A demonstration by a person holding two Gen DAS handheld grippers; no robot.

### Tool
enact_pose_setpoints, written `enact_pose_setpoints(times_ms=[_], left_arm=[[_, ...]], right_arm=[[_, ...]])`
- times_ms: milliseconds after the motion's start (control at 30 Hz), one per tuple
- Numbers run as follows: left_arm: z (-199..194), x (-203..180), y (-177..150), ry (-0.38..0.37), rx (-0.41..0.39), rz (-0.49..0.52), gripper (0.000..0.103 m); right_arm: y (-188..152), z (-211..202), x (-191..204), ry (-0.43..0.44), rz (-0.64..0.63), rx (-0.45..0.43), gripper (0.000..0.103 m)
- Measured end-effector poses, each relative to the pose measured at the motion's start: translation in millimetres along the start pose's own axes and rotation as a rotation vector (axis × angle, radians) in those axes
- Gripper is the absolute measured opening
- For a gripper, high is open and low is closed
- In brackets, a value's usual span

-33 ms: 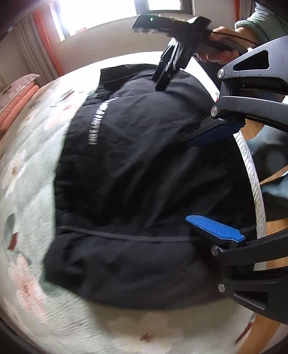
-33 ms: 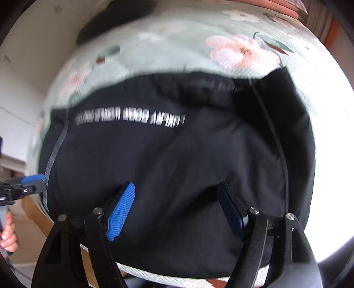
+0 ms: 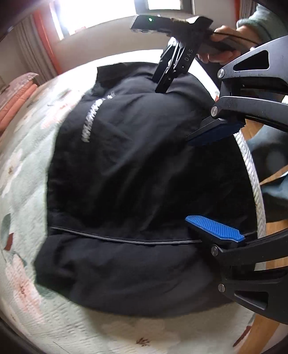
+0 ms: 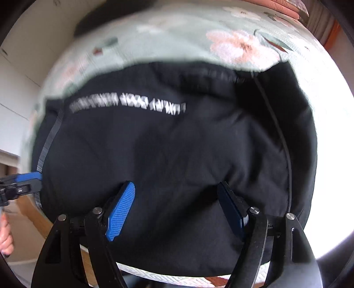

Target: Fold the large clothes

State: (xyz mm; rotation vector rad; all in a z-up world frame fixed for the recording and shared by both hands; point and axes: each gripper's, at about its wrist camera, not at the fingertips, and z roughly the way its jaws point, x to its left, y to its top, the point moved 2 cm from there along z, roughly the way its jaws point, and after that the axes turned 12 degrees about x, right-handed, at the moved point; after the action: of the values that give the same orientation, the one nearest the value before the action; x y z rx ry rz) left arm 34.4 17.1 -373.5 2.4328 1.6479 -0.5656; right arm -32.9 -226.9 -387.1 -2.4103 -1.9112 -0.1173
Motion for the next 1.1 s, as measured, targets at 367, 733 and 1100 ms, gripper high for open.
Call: enact_pose_setpoints(times_ms=[367,733,1100], left_arm=[[-3,-17,-15,0.036,-0.025,-0.061,0.078],[-218,-135,-82,0.240,-0.335,0.069,0.068],[-338,-198,-139,0.373,-0.529,-0.059,0.080]], right_arm=[[4,6,-24,0.093,0.089,0.081,0.084],[-68,-248,11,-0.038,-0.005,-0.221,0.088],[-110,-393,44,-0.071,0.003,-0.354,0.096]])
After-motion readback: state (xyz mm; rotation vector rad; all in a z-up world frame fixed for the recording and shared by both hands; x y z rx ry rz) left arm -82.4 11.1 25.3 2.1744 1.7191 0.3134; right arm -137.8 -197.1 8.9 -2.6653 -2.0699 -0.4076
